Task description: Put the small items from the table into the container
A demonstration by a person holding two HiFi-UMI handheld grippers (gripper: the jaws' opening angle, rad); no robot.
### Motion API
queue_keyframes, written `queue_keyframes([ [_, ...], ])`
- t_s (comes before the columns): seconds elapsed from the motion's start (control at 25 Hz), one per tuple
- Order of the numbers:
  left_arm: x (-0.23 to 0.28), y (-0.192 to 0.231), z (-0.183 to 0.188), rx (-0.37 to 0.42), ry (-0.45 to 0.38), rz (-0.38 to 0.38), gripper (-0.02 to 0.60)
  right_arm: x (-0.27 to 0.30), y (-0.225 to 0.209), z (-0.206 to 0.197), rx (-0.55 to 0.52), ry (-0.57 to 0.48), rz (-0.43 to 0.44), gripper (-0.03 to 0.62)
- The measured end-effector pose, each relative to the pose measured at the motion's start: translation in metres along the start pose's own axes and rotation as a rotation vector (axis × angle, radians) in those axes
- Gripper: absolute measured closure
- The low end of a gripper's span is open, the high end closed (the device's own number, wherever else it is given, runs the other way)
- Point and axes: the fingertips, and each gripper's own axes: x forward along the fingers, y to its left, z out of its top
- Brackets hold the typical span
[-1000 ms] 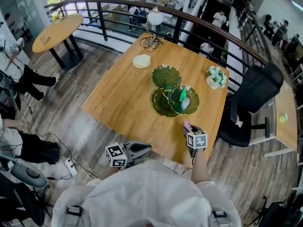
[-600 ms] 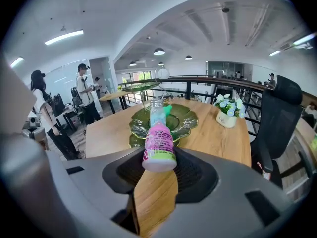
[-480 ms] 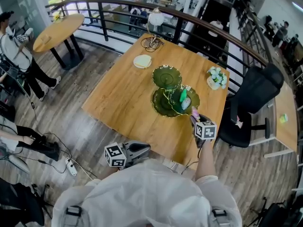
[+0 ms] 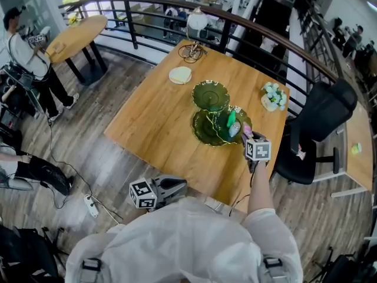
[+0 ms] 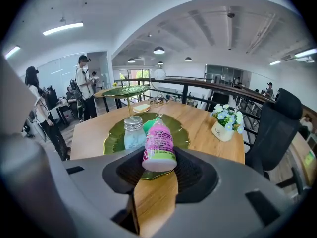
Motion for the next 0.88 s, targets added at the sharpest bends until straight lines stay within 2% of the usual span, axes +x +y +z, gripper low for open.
queue_keyframes([
  [0.2, -0.003, 0.003, 0.0, -0.002, -0.003, 0.019, 0.574, 0.014, 0.001, 0.007, -0.05, 0.023, -0.004, 0.424],
  [0.4, -0.007, 0.004, -0.001, -0.004, -0.004, 0.035, 0.574, 0.026, -0.001, 0.011, -0.095, 0.004, -0.022, 0.422],
  [0.88, -0.006, 0.003, -0.001, -0.006, -0.002, 0.023, 0.574, 0.014, 0.0, 0.002, -0.023, -0.036, -0.016, 0.414],
])
